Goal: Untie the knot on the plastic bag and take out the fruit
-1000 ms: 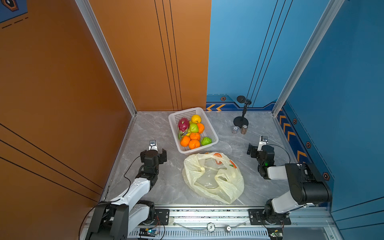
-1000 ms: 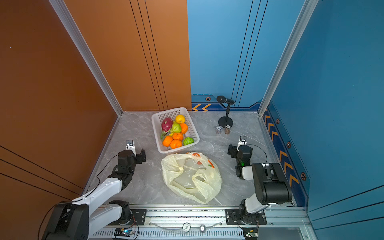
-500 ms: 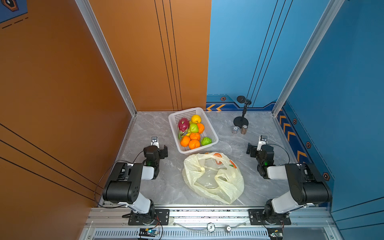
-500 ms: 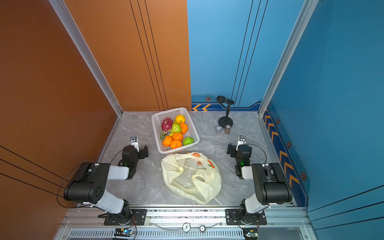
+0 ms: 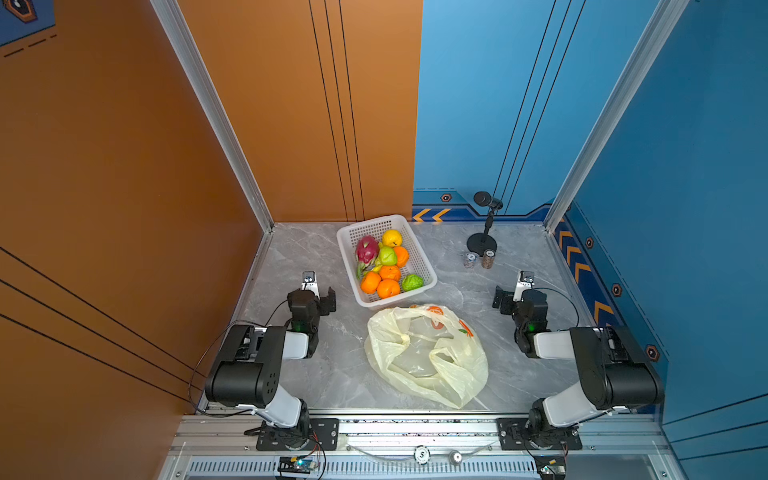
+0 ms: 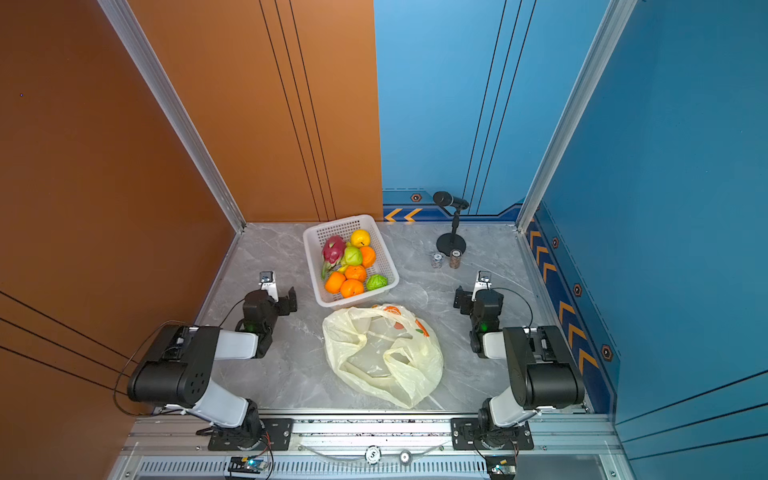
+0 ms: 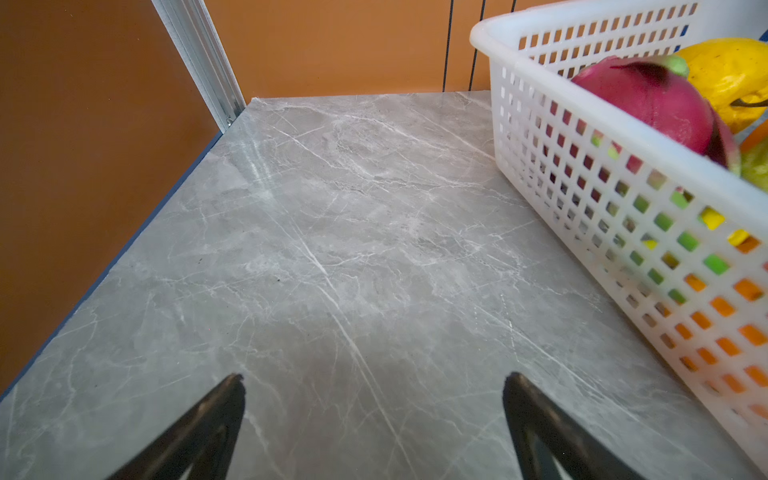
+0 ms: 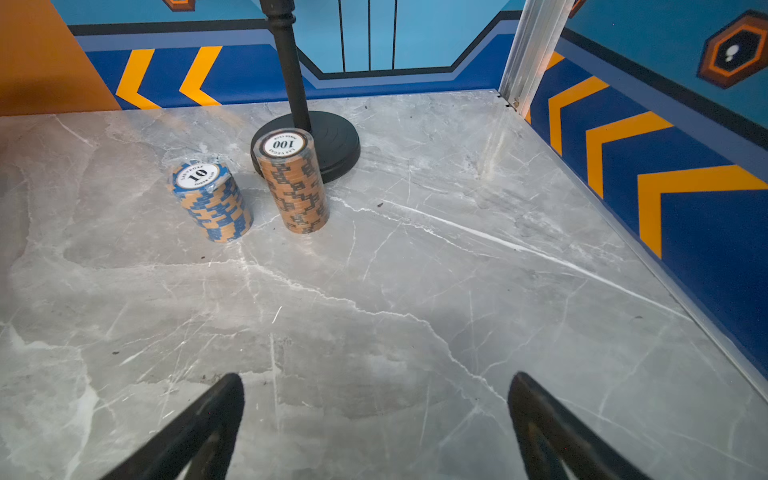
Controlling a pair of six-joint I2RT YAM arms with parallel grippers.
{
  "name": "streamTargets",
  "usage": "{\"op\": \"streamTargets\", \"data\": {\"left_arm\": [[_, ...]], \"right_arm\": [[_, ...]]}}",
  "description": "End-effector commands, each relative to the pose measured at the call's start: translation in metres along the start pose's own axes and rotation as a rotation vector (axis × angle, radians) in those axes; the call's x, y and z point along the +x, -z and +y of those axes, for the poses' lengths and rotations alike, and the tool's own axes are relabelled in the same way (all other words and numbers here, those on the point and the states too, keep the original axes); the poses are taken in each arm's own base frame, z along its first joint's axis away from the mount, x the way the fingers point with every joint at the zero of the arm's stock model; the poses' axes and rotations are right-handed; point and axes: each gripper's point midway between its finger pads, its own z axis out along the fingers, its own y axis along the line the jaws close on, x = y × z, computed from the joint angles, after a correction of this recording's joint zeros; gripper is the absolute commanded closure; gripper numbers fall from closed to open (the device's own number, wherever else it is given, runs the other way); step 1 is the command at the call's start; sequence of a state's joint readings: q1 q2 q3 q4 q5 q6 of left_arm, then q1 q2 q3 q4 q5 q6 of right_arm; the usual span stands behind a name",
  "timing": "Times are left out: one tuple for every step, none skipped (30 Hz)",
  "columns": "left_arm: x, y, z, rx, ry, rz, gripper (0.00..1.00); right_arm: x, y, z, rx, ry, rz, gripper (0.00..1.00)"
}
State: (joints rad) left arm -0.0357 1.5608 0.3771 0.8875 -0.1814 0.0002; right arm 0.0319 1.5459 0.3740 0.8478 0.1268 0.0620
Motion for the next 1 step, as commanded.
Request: {"op": "streamTargets", "data": {"left_arm": [[-0.008, -0.0007, -0.0016, 0.013, 0.006, -0.026, 0.03]], "right_arm": [[-0.0118, -0.0005, 0.0013, -0.001, 0.01, -0.026, 0.0]]}}
